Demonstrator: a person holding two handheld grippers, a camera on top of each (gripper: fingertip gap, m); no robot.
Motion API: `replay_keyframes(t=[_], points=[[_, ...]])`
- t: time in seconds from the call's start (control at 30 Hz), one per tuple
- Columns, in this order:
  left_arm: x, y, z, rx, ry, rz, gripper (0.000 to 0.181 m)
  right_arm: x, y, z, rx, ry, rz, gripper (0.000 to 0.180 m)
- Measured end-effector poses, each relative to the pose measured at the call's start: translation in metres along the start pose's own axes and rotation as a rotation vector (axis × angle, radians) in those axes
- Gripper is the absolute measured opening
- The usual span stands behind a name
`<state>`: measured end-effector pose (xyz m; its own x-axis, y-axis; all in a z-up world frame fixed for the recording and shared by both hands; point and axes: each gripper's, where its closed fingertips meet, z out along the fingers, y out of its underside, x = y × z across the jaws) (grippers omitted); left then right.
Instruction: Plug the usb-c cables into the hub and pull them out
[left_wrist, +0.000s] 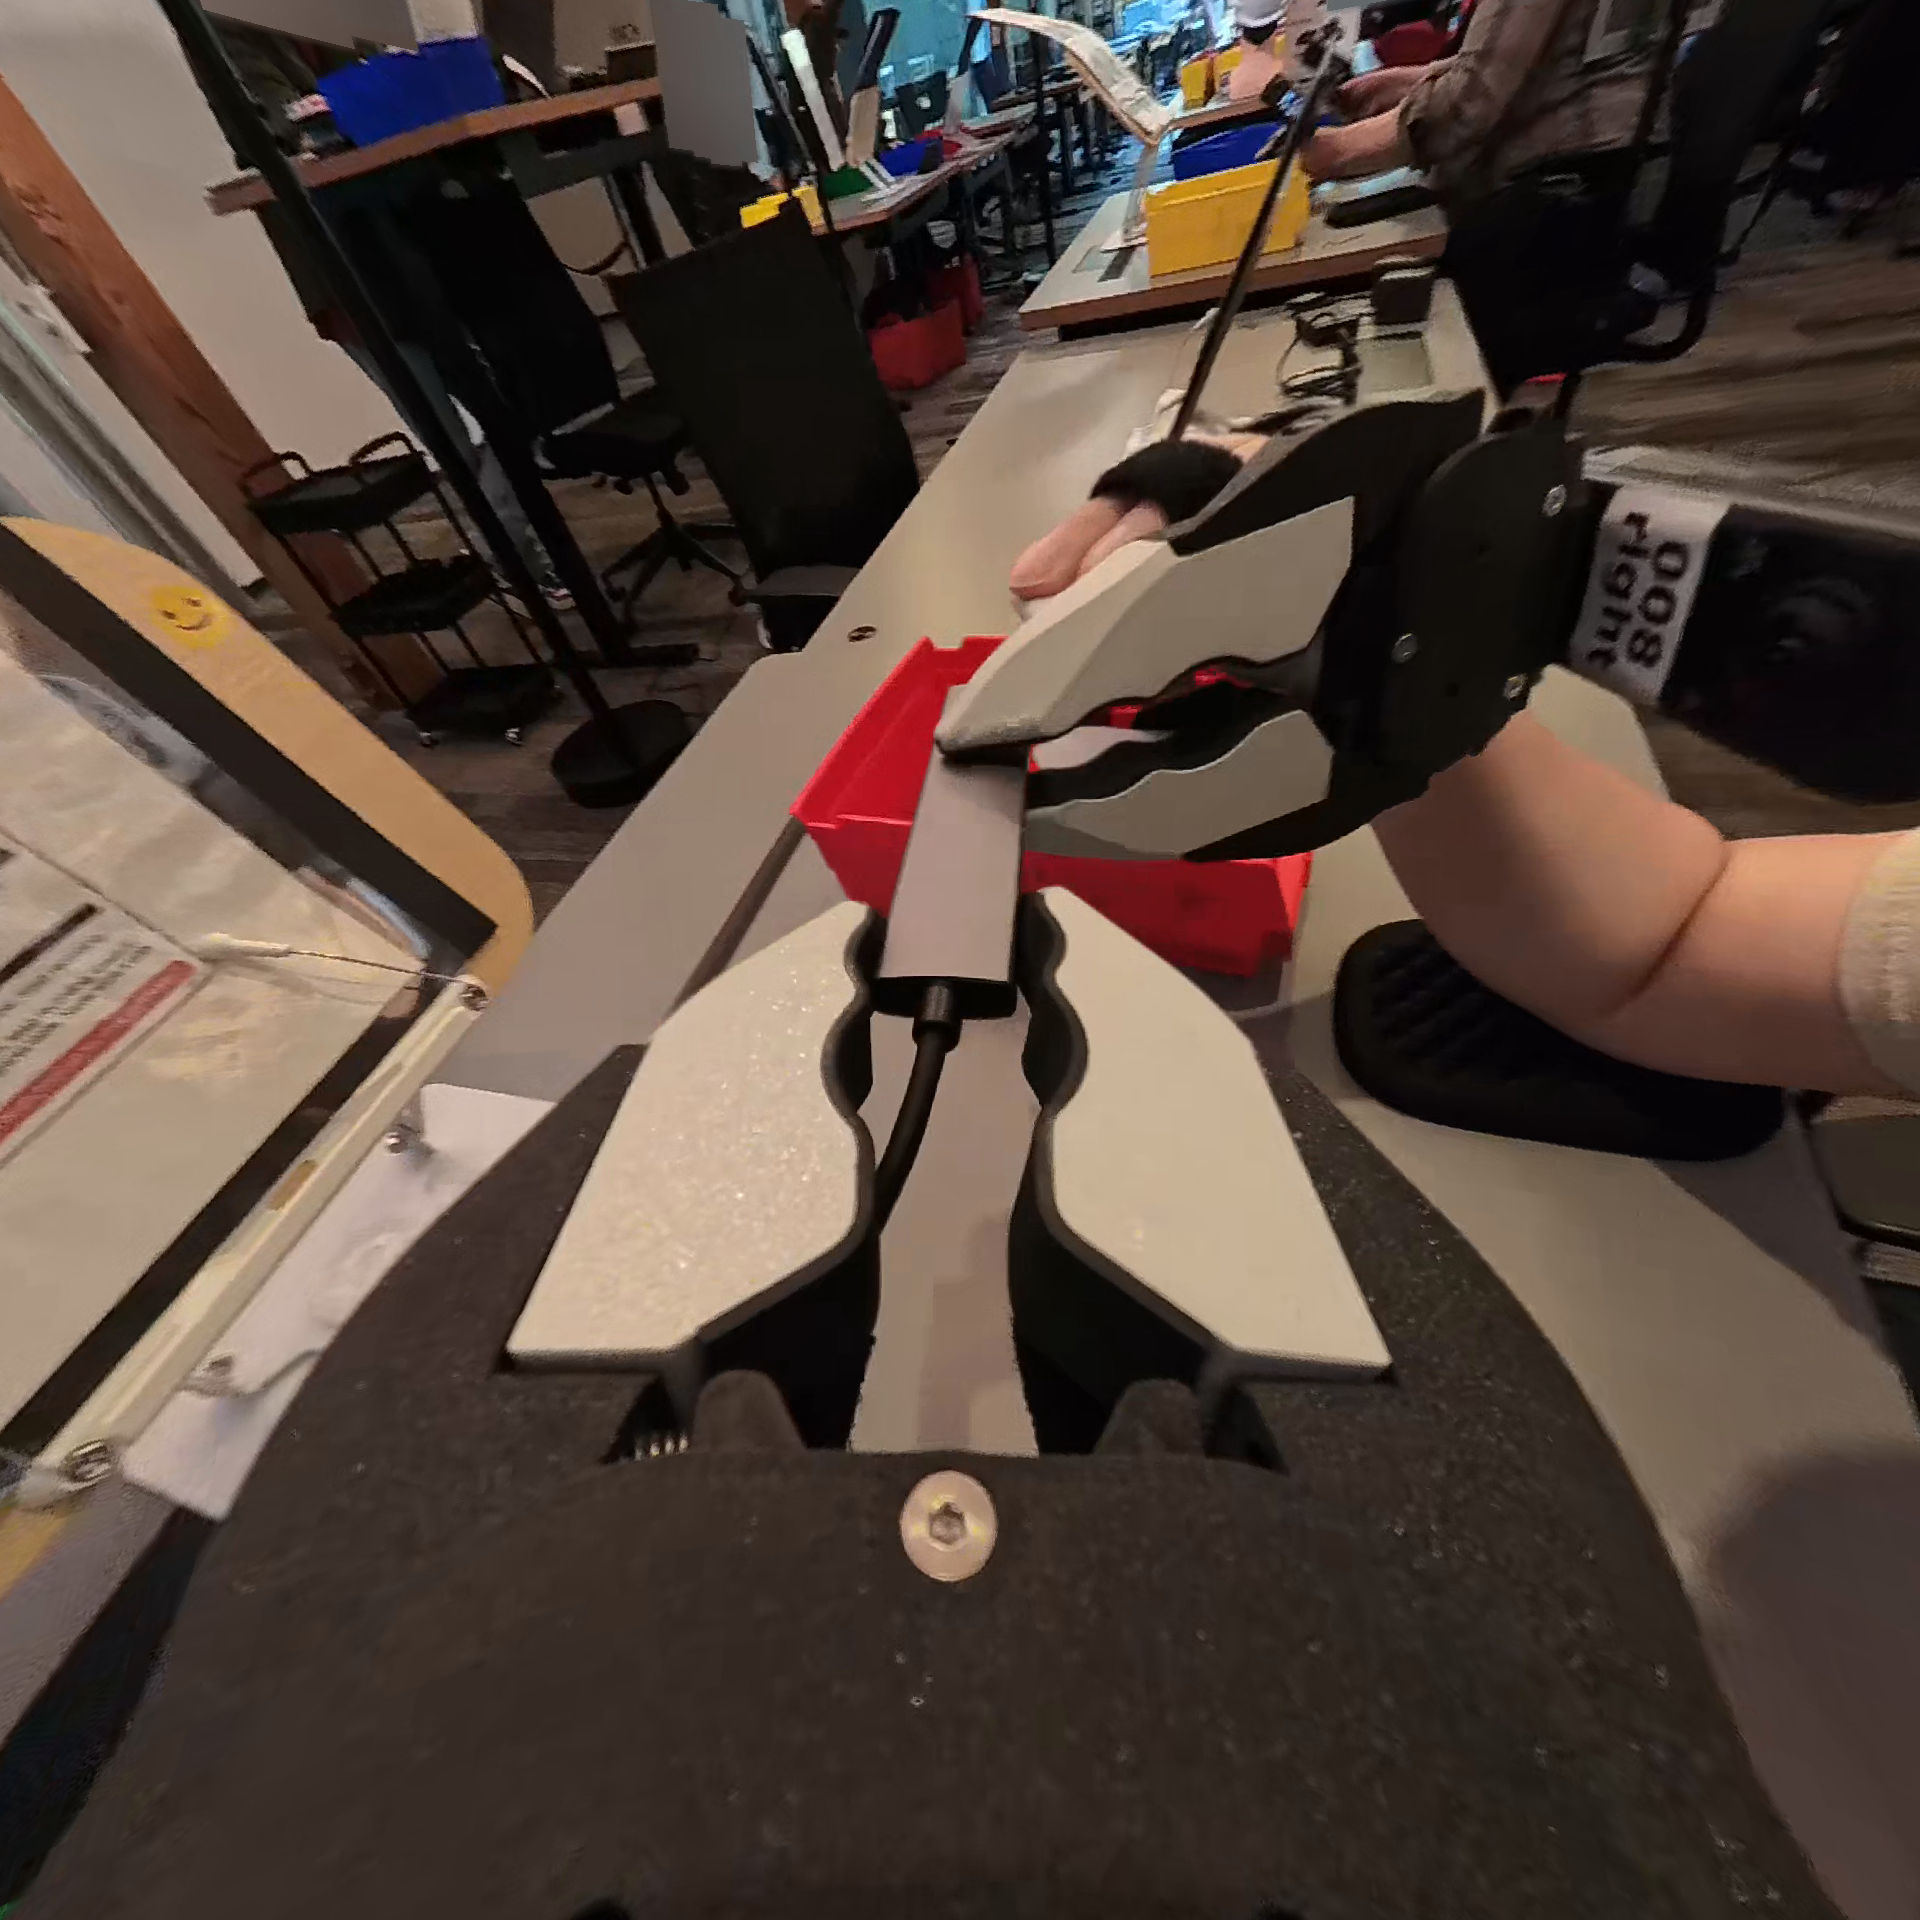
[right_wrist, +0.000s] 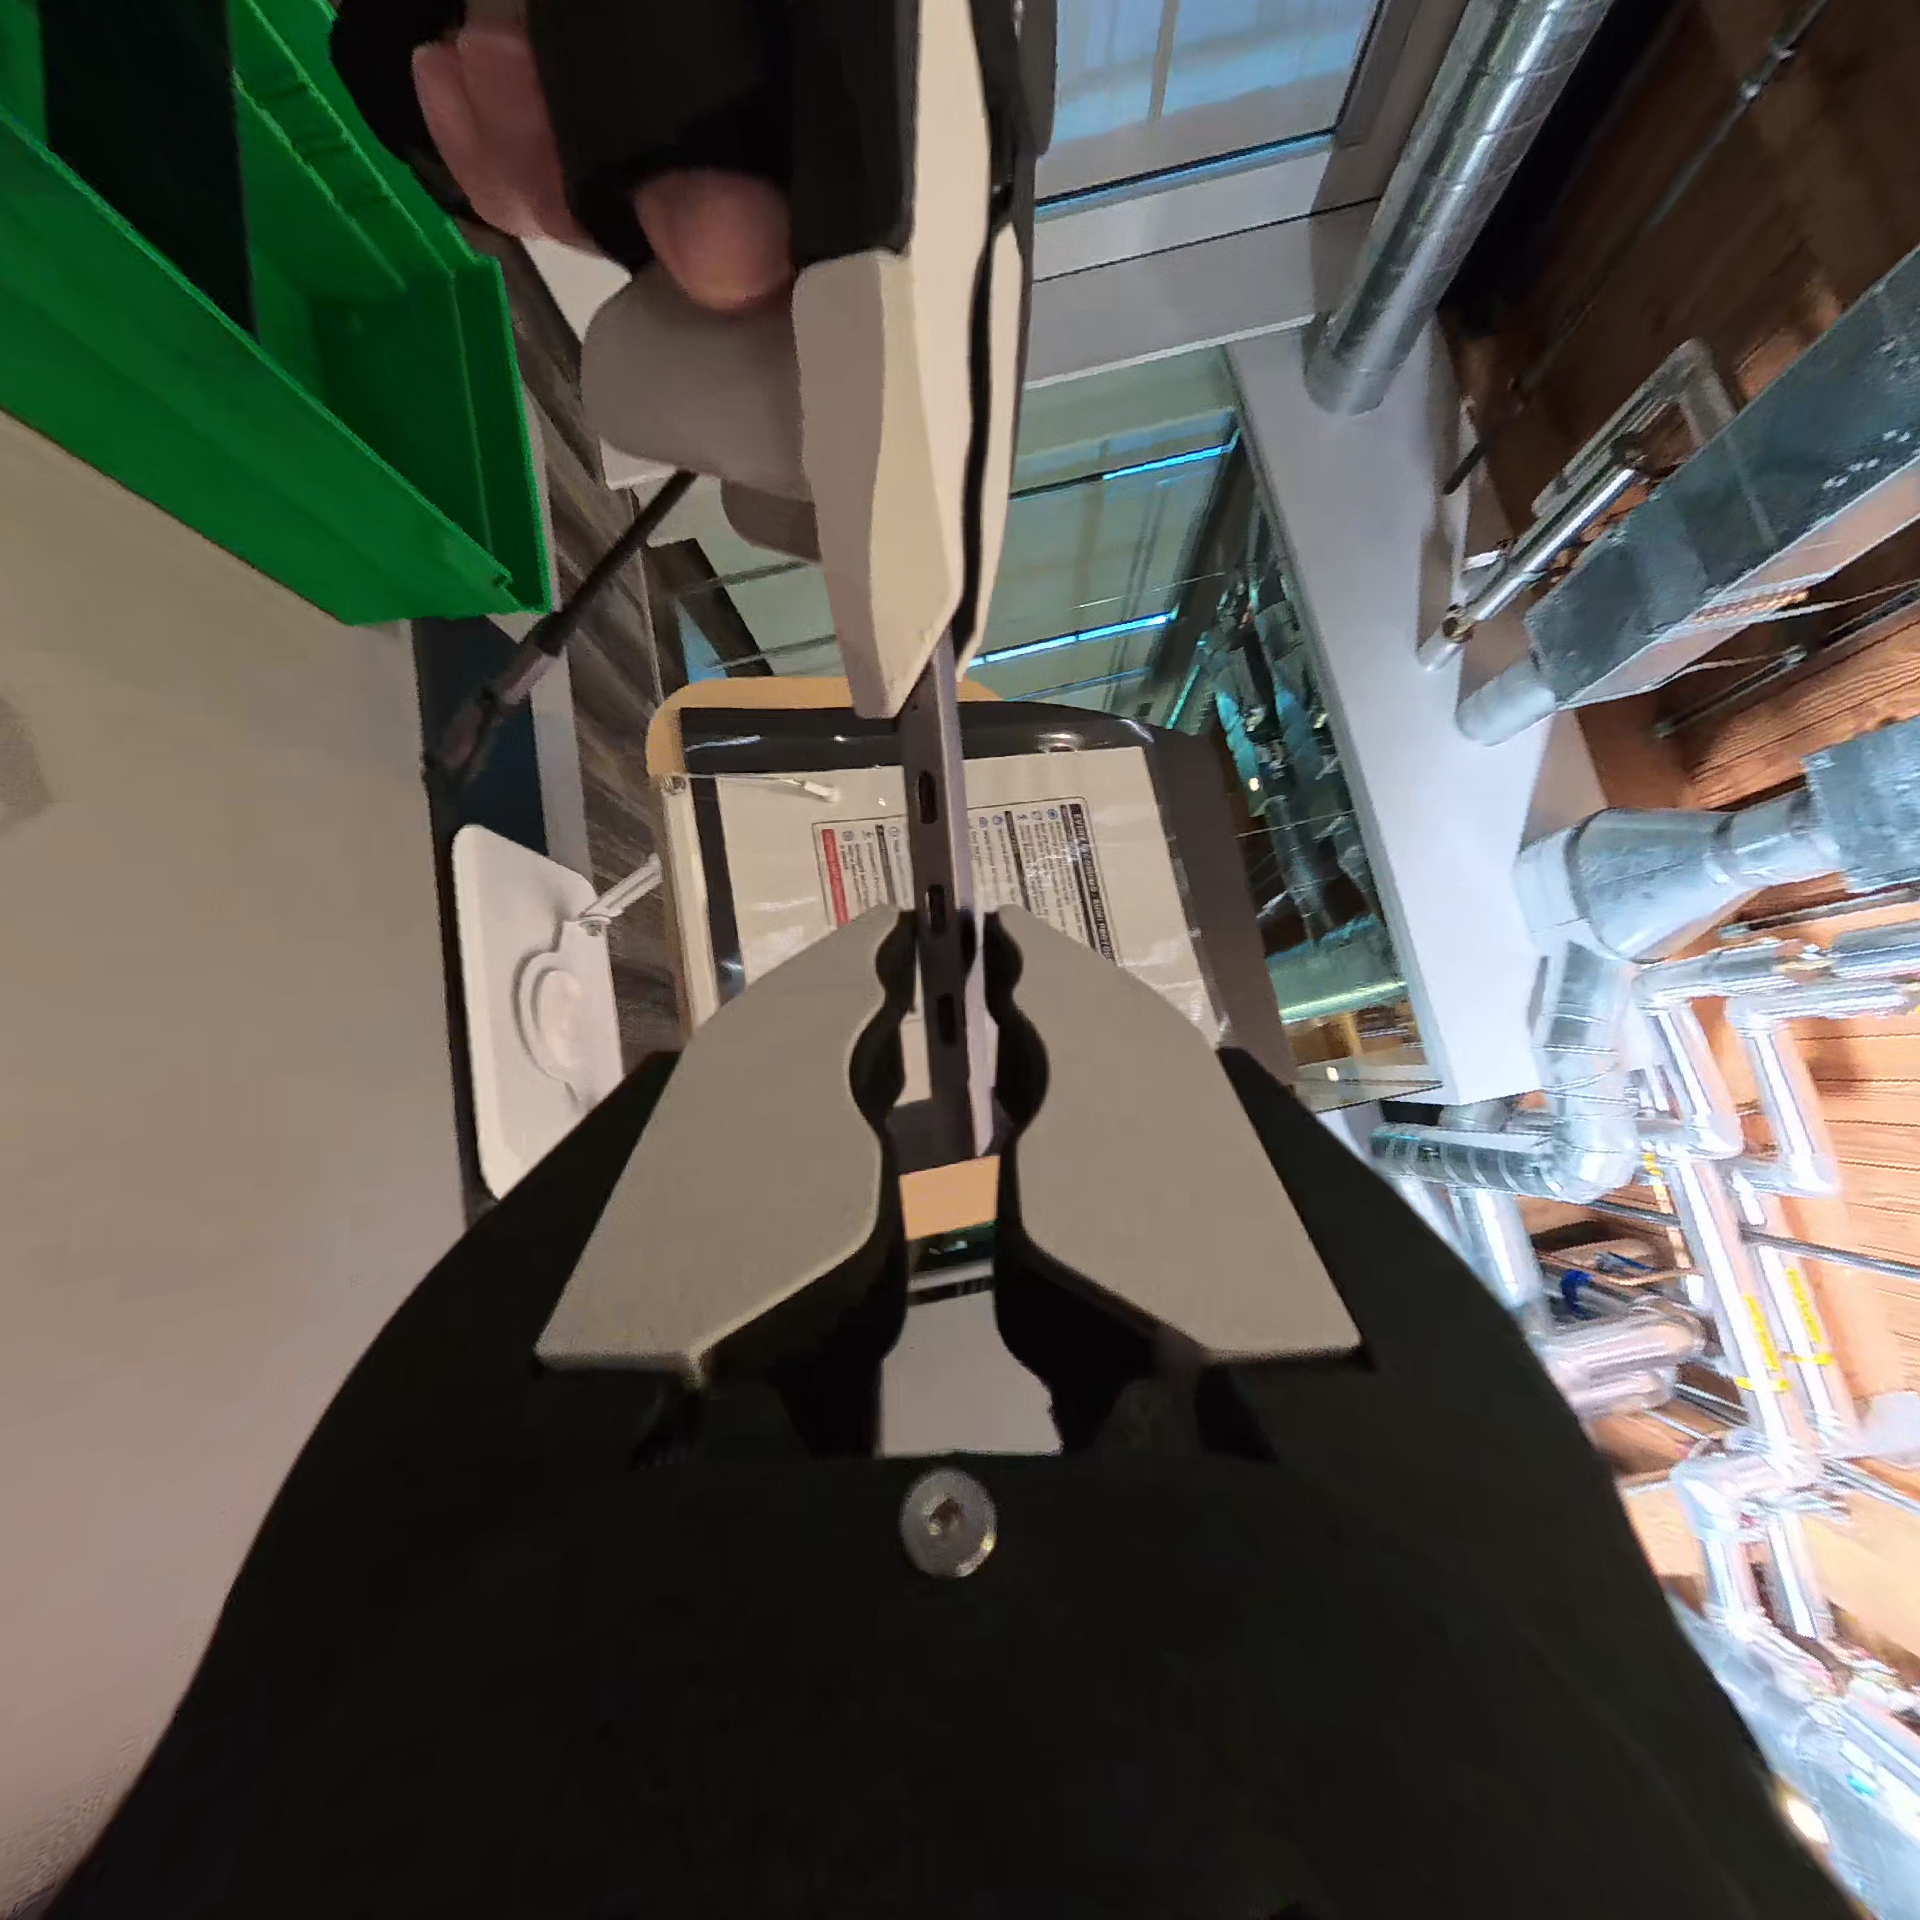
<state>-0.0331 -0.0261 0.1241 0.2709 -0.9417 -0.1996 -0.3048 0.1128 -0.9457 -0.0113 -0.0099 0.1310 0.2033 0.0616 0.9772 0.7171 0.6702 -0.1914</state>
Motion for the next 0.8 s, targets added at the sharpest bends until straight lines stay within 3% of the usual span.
replay_keyframes(t=[0.03,0.2,0.23,0.3,0.33,0.43,0.57,0.7,0.8], points=[[0.002,0.000,0.001,0.003,0.028,-0.020,0.025,-0.001,0.001,-0.001,-0.009,-0.002,-0.022,0.013],[0.008,-0.002,0.003,0.035,0.098,-0.079,0.025,0.000,0.003,-0.006,-0.010,-0.041,0.020,0.010],[0.007,-0.006,0.002,0.054,0.089,-0.066,0.037,0.000,0.006,-0.008,-0.018,-0.068,0.047,0.010],[0.001,-0.019,-0.004,0.138,0.022,-0.045,0.076,0.005,0.024,-0.014,-0.082,-0.088,0.074,0.010],[-0.002,-0.026,-0.010,0.185,-0.007,-0.042,0.086,0.008,0.040,-0.020,-0.132,-0.098,0.085,0.010],[-0.005,-0.037,-0.029,0.247,-0.025,-0.042,0.083,0.021,0.096,-0.053,-0.287,-0.120,0.193,0.010],[-0.016,-0.027,-0.035,0.175,-0.080,-0.038,0.080,0.037,0.159,-0.110,-0.440,-0.073,0.347,0.010],[-0.021,-0.014,-0.027,0.091,-0.112,-0.021,0.075,0.021,0.214,-0.149,-0.612,-0.098,0.491,0.010],[-0.017,-0.010,-0.019,0.069,-0.087,-0.028,0.074,-0.012,0.250,-0.156,-0.671,-0.187,0.619,0.010]])
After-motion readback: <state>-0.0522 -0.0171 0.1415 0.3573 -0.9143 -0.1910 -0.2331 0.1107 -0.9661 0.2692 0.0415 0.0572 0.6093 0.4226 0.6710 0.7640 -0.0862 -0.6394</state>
